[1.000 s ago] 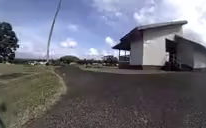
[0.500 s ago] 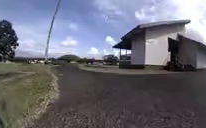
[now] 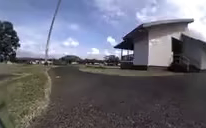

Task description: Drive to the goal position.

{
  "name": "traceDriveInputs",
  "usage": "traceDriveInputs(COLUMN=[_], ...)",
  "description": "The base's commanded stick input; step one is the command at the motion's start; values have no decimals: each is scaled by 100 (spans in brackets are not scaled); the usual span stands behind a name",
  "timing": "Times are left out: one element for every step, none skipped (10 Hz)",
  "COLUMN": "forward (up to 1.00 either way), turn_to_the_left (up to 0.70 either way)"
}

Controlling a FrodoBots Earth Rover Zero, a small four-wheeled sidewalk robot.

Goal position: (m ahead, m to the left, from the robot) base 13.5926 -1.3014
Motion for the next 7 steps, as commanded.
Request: traceDriveInputs(forward=[85, 85, 85, 85, 85, 85, 85], turn_to_the_left=[31, 31, 31, 31, 31, 31, 31])
